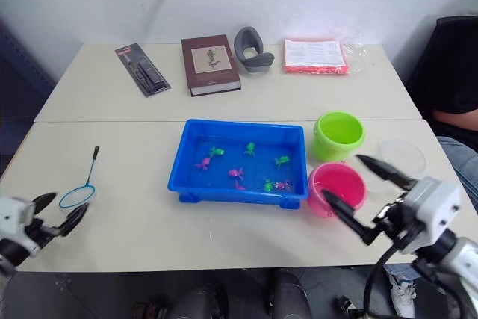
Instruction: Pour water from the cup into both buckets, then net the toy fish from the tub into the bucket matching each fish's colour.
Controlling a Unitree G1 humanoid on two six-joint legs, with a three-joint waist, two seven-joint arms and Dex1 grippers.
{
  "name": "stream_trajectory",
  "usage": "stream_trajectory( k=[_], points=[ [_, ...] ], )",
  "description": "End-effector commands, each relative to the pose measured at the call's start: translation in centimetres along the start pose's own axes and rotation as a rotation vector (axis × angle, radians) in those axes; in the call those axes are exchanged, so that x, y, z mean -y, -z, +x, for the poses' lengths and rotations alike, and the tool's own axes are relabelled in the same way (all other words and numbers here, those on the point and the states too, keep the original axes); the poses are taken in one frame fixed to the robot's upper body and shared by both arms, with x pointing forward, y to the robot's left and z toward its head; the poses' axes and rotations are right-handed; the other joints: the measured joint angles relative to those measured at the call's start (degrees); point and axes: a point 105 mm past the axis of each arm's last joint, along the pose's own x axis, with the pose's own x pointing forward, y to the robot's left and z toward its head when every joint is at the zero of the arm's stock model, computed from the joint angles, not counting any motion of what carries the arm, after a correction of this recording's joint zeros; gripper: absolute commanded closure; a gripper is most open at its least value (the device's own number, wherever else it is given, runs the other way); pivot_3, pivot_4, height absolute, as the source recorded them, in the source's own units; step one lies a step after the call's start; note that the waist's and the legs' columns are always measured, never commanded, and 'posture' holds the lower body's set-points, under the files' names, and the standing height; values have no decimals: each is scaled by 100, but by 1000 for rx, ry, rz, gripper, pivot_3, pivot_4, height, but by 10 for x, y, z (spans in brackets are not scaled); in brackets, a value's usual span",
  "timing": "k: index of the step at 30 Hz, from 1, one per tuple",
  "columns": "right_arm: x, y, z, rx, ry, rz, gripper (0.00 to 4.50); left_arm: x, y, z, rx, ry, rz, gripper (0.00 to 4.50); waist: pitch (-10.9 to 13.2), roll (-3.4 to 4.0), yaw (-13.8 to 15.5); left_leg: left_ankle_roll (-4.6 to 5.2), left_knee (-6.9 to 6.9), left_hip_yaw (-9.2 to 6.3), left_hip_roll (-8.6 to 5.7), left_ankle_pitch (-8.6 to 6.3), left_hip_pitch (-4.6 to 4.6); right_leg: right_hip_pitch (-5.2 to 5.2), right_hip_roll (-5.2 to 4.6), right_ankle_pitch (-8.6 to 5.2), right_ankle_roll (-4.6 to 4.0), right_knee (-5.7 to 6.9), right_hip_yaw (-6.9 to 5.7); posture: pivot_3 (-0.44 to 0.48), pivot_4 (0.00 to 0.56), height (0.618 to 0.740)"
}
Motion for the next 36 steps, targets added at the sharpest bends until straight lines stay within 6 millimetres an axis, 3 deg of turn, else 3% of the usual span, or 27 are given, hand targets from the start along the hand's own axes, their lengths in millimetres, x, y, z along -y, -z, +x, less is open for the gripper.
stream_trajectory(
  k=[1, 6, 10, 17, 24, 29, 32, 36],
  points=[
    [-11, -7, 8, 74, -97, -44, 77, -32, 6, -24, -19, -192, -41, 0, -6, -16, 61, 3, 0, 0, -4, -2, 0, 0, -9, 0, 0, -3, -4, 0, 150, 740],
    [-38, 6, 23, 90, -261, -21, 77, -33, 6, -26, -63, -230, -61, 0, -11, -24, 138, -6, 0, -17, -3, -6, -1, 3, -15, -3, -6, -4, -25, 0, 150, 740],
    [-42, 5, 38, 144, -243, 10, 77, -15, -37, 12, -17, -173, -78, 0, -11, -23, 223, -14, 0, -19, -3, -1, 0, 2, -16, -3, -7, 5, -27, 0, 150, 740],
    [-43, 6, 47, 139, -251, 7, 77, -1, -72, 73, -165, -141, -38, 0, -8, -15, 173, -25, 0, -23, -7, 6, -4, 1, -14, -5, -12, 38, -48, 0, 150, 740],
    [-40, 2, 62, 157, -223, -32, 77, 15, -54, 123, -310, -67, -90, 0, -8, -18, 70, -21, 0, 16, -4, 11, -2, -5, 19, -4, -10, 40, -141, 0, 150, 740],
    [-37, 0, 62, 147, -205, -69, 77, 13, -36, 131, -421, -101, -121, 0, -9, -20, 98, -22, 21, 9, -1, 11, -8, 0, 37, -4, -10, 47, -142, 0, 150, 740],
    [-34, -1, 60, 143, -179, -91, 0, 16, -24, 128, -473, -79, -151, 787, -10, -17, 89, -22, 37, 11, -1, 11, -5, 0, 31, -4, -10, 68, -136, 0, 150, 740],
    [-35, 4, 57, 127, -187, -92, 0, 18, -20, 126, -471, -63, -190, 2640, -12, -10, 45, -25, 55, 15, 6, 11, 6, 3, 20, -5, -12, 90, -124, 0, 150, 740]
  ],
)
